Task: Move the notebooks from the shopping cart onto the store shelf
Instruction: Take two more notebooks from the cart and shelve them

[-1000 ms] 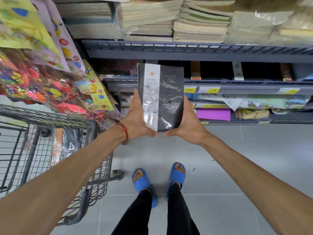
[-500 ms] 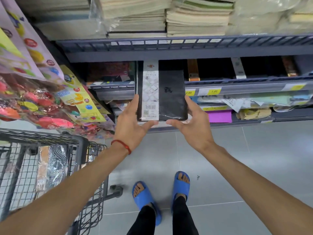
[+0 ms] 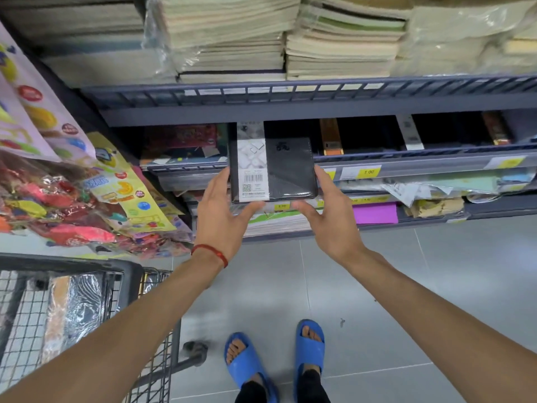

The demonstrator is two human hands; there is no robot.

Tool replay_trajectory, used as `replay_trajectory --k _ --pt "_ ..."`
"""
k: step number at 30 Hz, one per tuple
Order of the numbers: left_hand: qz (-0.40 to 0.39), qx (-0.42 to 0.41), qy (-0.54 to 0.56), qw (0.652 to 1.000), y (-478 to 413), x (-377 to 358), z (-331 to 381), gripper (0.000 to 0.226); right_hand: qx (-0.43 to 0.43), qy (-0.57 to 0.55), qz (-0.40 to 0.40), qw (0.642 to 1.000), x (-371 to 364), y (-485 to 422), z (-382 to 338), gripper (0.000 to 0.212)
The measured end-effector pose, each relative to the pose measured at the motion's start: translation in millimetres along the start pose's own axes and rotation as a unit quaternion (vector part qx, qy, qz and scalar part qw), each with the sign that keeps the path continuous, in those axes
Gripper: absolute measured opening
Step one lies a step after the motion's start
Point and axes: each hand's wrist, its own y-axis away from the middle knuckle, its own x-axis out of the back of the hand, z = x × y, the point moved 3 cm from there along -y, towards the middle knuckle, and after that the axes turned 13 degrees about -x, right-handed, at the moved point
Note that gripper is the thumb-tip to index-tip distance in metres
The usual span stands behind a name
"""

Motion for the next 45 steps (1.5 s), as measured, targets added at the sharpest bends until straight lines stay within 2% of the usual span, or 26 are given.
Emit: replay_trajectory --k 3,6,12,15,19,26,35,40,42,45 --pt "0.018 -0.005 -0.015 1.0 -8 -1 0 0.074 0.002 -0.015 -0.018 1.0 -1 -13 2 0.062" --pt "0.033 0.013 -0.012 0.999 -15 -4 -4 0.08 0.001 -0.027 0.014 1.0 -3 -23 1 0.059" --pt "0.097 0.049 -0.009 0.994 -28 -6 -2 0.081 -0.009 -0.122 0.052 0.991 -10 -40 -3 0.046" --pt "0.132 0.064 0.01 0.989 -33 -9 -3 0.081 -0.02 -0.163 0.086 0.983 -12 -44 -6 0.049" --pt "0.153 0.072 0.023 0.985 -35 -13 -3 0.08 -0.013 -0.16 0.108 0.981 -15 -46 -5 0.041" --pt "0.164 0.076 0.025 0.983 -43 -17 -2 0.083 -0.047 -0.071 0.096 0.992 -14 -48 -11 0.057" --pt "0.15 0.078 -0.002 0.986 -47 -16 4 0.077 -0.056 -0.023 0.149 0.987 -17 -37 -11 0.048" --pt "0.138 0.068 -0.022 0.988 -21 -5 15 0.065 -0.069 0.12 0.159 0.977 -12 4 -6 0.047" --pt "0.105 0.037 -0.058 0.992 -4 4 22 0.056 -0.054 0.183 0.138 0.972 -9 26 -11 0.044" --pt "0.004 -0.026 -0.168 0.986 24 22 34 0.05 -0.022 0.269 0.132 0.954 -2 55 -23 0.039"
